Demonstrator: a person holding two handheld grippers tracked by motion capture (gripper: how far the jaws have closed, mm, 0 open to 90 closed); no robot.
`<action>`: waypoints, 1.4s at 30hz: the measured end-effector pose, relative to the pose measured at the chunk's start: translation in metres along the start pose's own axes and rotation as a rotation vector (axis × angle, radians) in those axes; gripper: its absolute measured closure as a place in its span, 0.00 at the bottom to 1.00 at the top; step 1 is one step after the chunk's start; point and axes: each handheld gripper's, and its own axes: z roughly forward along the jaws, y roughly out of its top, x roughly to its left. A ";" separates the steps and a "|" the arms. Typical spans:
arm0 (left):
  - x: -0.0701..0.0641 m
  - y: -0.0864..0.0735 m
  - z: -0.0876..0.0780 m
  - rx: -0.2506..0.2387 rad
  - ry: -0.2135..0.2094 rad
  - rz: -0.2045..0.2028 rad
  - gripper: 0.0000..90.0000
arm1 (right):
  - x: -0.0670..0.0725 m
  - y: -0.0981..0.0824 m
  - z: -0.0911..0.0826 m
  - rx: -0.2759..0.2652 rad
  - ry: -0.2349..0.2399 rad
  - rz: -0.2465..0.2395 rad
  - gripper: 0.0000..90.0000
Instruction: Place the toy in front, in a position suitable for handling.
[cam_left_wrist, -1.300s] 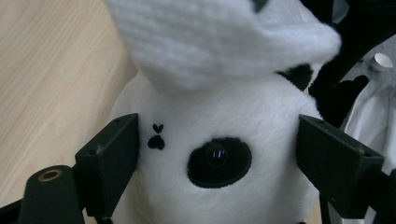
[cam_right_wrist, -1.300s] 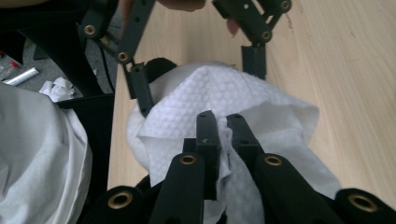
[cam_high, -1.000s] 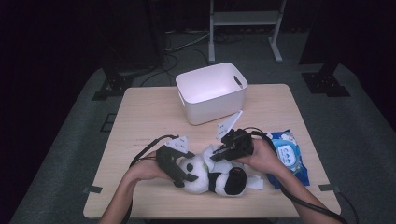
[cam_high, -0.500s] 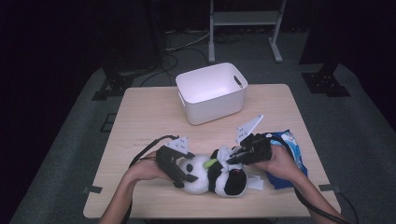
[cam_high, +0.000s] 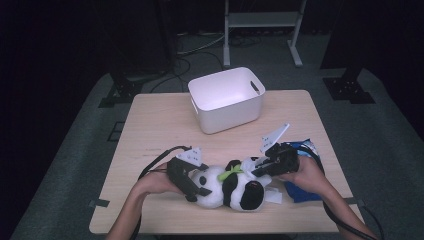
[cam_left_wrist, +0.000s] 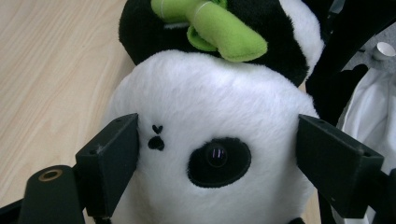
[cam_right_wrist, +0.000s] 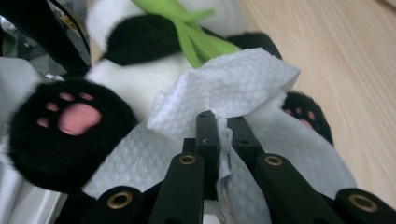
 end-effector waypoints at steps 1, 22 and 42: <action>0.000 0.000 0.000 0.000 0.000 0.000 0.17 | -0.002 -0.001 0.001 0.010 -0.003 0.004 0.94; -0.004 0.003 0.004 0.004 0.004 0.005 0.15 | 0.019 0.060 0.022 -0.057 0.089 -0.117 0.94; -0.004 0.004 0.003 -0.012 -0.012 -0.009 0.13 | 0.031 0.069 0.045 -0.025 0.154 -0.141 0.94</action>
